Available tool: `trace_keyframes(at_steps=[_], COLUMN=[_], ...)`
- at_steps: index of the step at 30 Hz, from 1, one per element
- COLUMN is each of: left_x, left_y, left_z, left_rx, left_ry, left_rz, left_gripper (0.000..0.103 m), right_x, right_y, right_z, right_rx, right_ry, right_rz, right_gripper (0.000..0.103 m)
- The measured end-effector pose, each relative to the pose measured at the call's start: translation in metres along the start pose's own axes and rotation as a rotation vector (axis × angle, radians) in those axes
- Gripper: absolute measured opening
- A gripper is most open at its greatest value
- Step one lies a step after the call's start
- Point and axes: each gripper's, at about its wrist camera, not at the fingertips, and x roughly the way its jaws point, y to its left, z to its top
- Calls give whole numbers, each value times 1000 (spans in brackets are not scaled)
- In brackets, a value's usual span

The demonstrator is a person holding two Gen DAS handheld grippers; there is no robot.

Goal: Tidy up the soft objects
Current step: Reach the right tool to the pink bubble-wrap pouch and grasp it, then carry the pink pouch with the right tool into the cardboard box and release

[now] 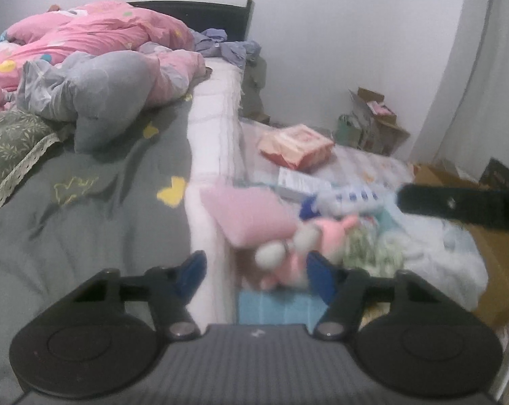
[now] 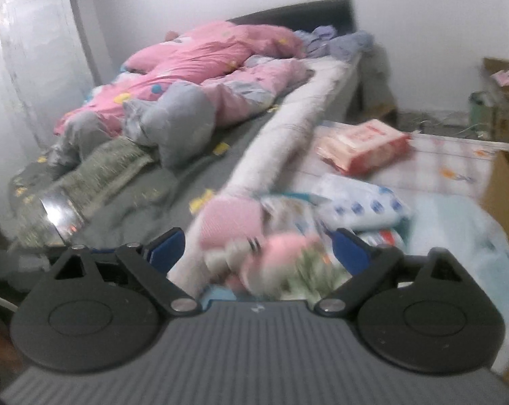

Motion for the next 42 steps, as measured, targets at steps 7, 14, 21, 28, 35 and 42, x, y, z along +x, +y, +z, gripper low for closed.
trace_keyframes(at_steps=[7, 14, 21, 28, 35, 42], left_x=[49, 94, 121, 128, 108, 70], left_y=[18, 29, 33, 32, 25, 5], left_z=[37, 44, 41, 42, 51, 68], left_rx=[-86, -116, -121, -122, -107, -78], left_ry=[66, 178, 231, 229, 174, 89], left_rz=[-33, -54, -53, -51, -38, -26], left_gripper=[52, 51, 49, 47, 47, 47], right_x=[94, 184, 230, 241, 226, 183], right_y=[-26, -54, -72, -71, -57, -52], right_z=[64, 57, 37, 31, 37, 63], right_rx=[193, 361, 445, 494, 452, 418], right_ry=[214, 425, 523, 562, 533, 442], right_rz=[140, 161, 177, 270, 280, 322], right_gripper=[69, 55, 55, 52, 49, 47])
